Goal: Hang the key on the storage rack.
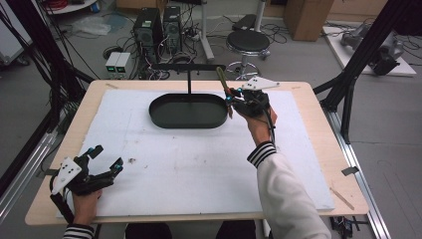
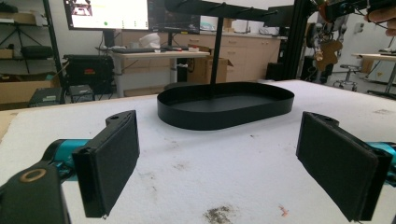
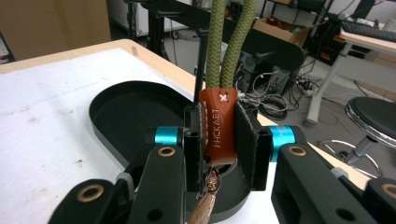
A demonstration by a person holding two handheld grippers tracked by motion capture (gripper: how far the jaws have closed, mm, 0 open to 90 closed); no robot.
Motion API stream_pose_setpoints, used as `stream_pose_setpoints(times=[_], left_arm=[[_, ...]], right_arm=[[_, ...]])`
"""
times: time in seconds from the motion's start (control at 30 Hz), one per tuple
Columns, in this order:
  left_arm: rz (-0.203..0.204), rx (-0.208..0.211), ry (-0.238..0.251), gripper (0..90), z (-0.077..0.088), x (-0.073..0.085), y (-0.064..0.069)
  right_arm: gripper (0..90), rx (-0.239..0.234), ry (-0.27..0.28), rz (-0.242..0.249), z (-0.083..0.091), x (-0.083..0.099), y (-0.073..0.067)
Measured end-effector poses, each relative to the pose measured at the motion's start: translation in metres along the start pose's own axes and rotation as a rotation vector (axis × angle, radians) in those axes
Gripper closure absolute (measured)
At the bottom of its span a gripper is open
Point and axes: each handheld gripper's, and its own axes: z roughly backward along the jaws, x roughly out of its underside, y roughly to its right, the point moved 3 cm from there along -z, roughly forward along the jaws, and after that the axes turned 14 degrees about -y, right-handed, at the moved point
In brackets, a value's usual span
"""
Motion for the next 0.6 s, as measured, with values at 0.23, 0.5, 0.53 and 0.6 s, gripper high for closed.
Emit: stream_pose_setpoints(times=[0.23,0.5,0.53,0.6], left_arm=[[-0.002,0.0,0.001,13.8,0.0,0.0,0.0],[0.001,0.0,-0.001,13.8,0.0,0.0,0.0],[0.0,-0.001,-0.001,13.8,0.0,0.0,0.0],[0.001,0.0,-0.002,13.8,0.0,0.0,0.0]], right_arm=[[73.9,0.023,-0.006,0.001,-0.005,-0.009,0.002],[74.0,0.046,0.0,0.003,-0.012,-0.018,0.007],[73.9,0.053,-0.002,0.006,-0.013,-0.018,0.007],[73.9,0.052,-0.015,-0.005,-0.017,-0.017,0.008]])
